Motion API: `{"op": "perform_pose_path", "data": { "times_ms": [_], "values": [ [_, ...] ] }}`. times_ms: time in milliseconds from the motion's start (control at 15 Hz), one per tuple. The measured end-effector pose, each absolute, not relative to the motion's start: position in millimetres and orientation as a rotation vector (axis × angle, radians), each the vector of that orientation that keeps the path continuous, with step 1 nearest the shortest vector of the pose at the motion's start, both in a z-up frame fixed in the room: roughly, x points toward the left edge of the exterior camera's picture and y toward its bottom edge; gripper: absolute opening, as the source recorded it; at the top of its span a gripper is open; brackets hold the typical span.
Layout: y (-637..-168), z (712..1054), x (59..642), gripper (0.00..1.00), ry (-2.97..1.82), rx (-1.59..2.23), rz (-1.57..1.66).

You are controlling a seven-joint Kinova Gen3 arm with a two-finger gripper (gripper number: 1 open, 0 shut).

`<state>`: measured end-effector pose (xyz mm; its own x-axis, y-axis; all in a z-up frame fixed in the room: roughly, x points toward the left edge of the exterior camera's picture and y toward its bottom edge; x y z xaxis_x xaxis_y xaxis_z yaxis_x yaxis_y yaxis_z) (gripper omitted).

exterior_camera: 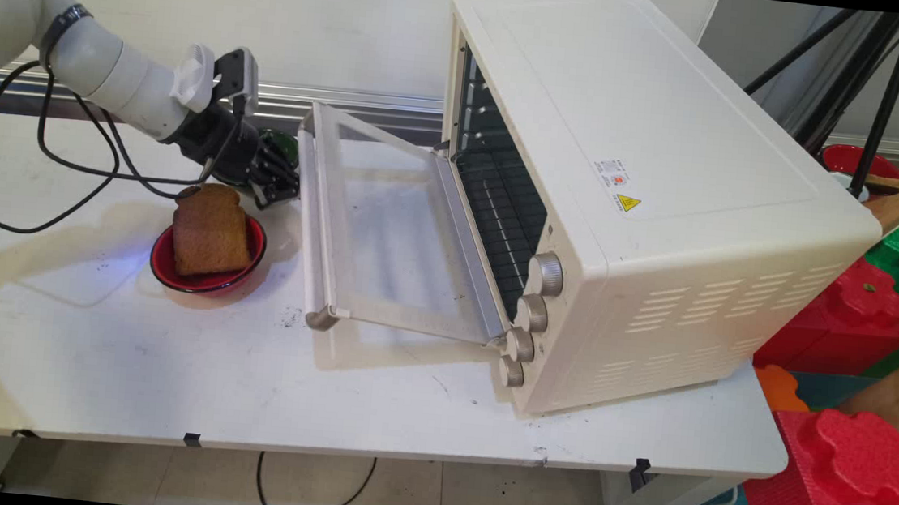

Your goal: Close the oven

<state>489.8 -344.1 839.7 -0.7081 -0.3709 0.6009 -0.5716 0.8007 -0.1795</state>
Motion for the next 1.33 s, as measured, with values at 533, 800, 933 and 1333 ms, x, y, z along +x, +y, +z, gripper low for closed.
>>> {"op": "perform_pose_path", "data": {
  "times_ms": [533, 800, 933, 1333],
  "values": [
    [-354, 862, 480, 0.00, -2.351, 0.668, 0.515],
    [-362, 880, 470, 0.00, -2.295, 0.648, 0.538],
    [-364, 886, 468, 0.00, -2.274, 0.643, 0.548],
    [-374, 909, 454, 0.00, -2.203, 0.620, 0.569]
  ]
}}
